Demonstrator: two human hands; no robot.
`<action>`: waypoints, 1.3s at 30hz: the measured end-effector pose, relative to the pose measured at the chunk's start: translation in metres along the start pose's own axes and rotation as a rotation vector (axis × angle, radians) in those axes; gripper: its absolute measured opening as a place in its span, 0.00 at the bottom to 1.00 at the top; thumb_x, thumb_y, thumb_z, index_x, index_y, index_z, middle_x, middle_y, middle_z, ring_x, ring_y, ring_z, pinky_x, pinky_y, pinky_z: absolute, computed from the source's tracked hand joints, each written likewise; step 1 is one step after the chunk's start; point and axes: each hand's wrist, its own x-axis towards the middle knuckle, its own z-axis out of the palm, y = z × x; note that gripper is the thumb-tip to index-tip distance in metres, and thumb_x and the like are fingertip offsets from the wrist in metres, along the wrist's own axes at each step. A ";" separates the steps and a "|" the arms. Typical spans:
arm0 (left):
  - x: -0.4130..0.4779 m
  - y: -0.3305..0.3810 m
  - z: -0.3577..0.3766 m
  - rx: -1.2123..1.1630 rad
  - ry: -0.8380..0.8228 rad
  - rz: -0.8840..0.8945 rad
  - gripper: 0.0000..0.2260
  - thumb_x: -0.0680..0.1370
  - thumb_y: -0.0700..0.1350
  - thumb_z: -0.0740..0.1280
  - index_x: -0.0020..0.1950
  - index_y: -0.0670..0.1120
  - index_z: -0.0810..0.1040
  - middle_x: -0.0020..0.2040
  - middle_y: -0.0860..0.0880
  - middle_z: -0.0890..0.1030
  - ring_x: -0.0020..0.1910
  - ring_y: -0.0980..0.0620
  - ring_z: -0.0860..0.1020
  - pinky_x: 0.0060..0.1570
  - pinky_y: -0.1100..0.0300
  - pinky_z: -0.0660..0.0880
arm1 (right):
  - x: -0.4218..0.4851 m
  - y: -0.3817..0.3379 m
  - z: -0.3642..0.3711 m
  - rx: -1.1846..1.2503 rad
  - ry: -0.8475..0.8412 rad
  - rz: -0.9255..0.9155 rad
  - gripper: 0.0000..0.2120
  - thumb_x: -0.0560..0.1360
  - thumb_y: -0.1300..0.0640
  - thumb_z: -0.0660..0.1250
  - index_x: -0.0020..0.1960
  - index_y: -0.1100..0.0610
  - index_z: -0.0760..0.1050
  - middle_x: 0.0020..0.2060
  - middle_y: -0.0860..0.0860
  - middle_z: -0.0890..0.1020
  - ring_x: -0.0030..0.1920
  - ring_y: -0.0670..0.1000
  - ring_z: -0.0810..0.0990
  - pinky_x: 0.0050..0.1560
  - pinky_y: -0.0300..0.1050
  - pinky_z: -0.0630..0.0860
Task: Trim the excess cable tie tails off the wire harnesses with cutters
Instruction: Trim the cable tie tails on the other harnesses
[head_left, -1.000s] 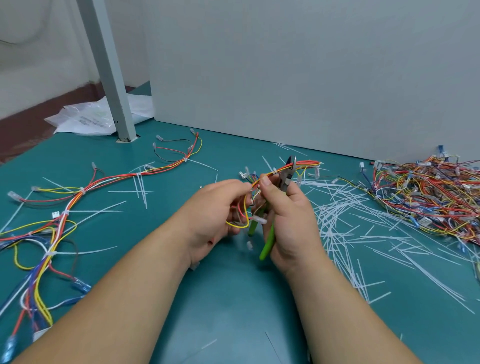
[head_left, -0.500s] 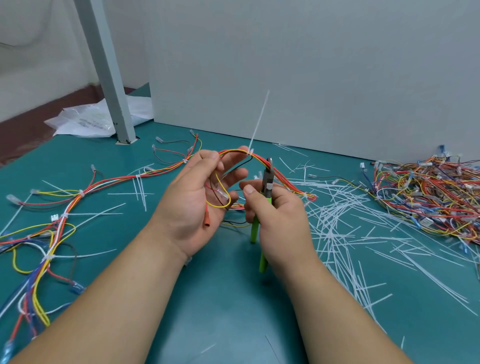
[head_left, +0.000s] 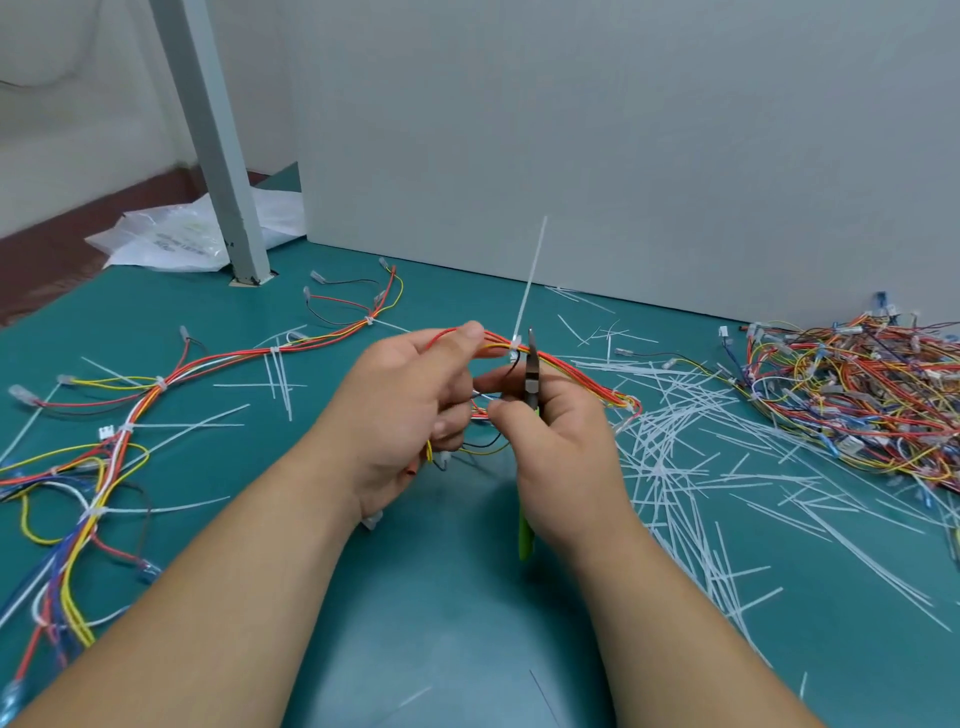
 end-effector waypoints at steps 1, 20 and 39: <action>0.000 -0.001 0.000 0.032 0.025 0.005 0.15 0.83 0.48 0.64 0.39 0.49 0.85 0.28 0.52 0.60 0.23 0.55 0.56 0.25 0.64 0.56 | 0.000 0.000 0.001 -0.023 -0.009 0.006 0.14 0.71 0.60 0.64 0.44 0.43 0.83 0.39 0.47 0.85 0.41 0.45 0.79 0.45 0.36 0.75; 0.000 -0.012 0.004 0.597 0.569 0.663 0.05 0.82 0.45 0.69 0.49 0.50 0.84 0.35 0.56 0.80 0.34 0.61 0.75 0.38 0.71 0.68 | 0.005 0.001 0.001 0.260 0.243 0.120 0.10 0.76 0.46 0.67 0.50 0.51 0.81 0.39 0.46 0.84 0.35 0.45 0.74 0.39 0.42 0.72; -0.016 -0.024 0.021 1.277 0.135 0.656 0.17 0.75 0.57 0.66 0.62 0.59 0.83 0.53 0.56 0.77 0.55 0.52 0.74 0.53 0.51 0.70 | 0.014 0.013 -0.011 0.537 0.435 0.318 0.04 0.81 0.60 0.68 0.48 0.56 0.80 0.31 0.49 0.72 0.34 0.50 0.68 0.36 0.46 0.68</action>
